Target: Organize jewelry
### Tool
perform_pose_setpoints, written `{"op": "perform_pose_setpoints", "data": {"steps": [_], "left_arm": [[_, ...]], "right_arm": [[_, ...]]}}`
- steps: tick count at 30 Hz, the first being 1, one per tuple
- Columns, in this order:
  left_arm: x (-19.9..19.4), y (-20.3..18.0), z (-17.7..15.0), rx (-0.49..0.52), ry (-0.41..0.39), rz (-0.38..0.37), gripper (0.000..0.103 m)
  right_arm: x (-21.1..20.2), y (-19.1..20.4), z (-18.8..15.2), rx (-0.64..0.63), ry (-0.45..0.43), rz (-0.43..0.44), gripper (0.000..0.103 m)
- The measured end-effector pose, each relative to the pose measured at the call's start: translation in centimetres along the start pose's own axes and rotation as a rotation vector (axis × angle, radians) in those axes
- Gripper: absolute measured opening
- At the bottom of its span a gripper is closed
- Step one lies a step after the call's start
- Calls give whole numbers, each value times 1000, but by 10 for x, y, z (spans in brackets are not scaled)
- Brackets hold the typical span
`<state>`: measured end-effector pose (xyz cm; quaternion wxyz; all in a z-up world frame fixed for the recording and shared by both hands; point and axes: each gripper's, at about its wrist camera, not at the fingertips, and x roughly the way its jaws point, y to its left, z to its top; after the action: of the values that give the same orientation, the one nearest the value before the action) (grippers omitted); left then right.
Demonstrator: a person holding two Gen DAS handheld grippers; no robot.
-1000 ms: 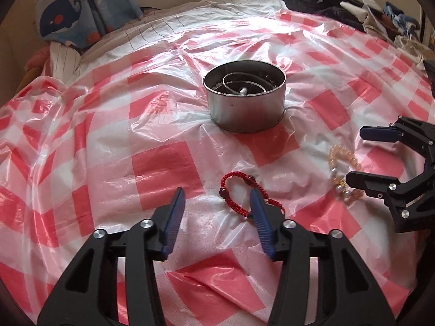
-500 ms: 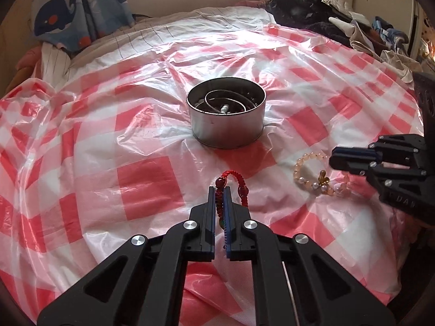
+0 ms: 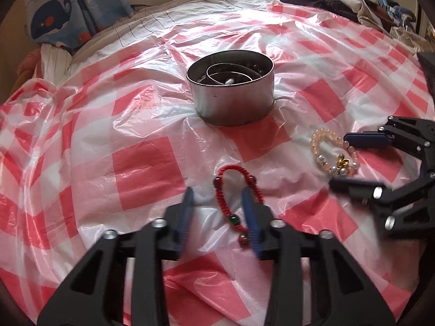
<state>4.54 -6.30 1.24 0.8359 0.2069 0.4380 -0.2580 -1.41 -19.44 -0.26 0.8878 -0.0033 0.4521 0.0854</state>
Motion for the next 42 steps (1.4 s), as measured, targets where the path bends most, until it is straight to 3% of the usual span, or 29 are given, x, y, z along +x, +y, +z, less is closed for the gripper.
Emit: {"op": "perform_pose_setpoints", "data": {"steps": [3, 5, 6, 8, 9, 11, 17, 20, 21, 22, 24, 26, 30, 34, 35, 37, 38, 39, 42], "left_arm": [[1, 0, 0, -1, 2, 10, 45], [1, 1, 1, 0, 1, 26, 49], [2, 1, 1, 1, 1, 25, 49], [1, 1, 1, 6, -3, 19, 43], [1, 0, 1, 11, -3, -9, 24], [-1, -3, 1, 27, -8, -14, 6], [-16, 2, 5, -28, -72, -91, 4], [-14, 3, 5, -37, -63, -82, 4], [-10, 2, 4, -34, -45, -69, 5], [-7, 2, 3, -31, -31, -57, 5], [-2, 0, 2, -12, -8, -39, 5], [-2, -1, 2, -12, -6, -37, 9], [0, -1, 1, -9, -4, -15, 30], [1, -1, 1, -10, -4, -7, 32], [2, -2, 1, -5, -4, -3, 32], [2, -4, 1, 7, -3, 3, 31], [2, -4, 1, 9, -2, -1, 31], [1, -5, 1, 10, -3, -8, 25], [-4, -5, 2, 4, -19, -51, 5]], "right_arm": [[-3, -5, -1, 26, -2, 23, 23], [-5, -6, -2, 34, -10, 27, 17], [-7, -6, -2, 34, -21, 22, 8], [-13, -8, 0, 45, -48, 12, 8], [-17, -10, 1, 54, -68, 8, 8], [-23, -12, 2, 63, -91, -4, 8], [-27, -15, 4, 59, -114, -30, 8], [-25, -17, 4, 69, -110, -47, 9], [-23, -20, 4, 80, -100, -58, 12], [-20, -22, 3, 89, -86, -57, 36], [-16, -23, 2, 97, -69, -66, 72], [-18, -16, 3, 64, -83, -64, 72], [-9, -11, 3, 41, -49, -71, 72], [-4, -12, 3, 46, -28, -69, 72], [-3, -13, 3, 49, -20, -65, 69], [-2, -13, 2, 56, -14, -40, 40], [-3, -14, 1, 62, -13, -24, 34], [-4, -14, 1, 68, -13, -1, 23], [-8, -11, 0, 67, -28, 24, 9]]}}
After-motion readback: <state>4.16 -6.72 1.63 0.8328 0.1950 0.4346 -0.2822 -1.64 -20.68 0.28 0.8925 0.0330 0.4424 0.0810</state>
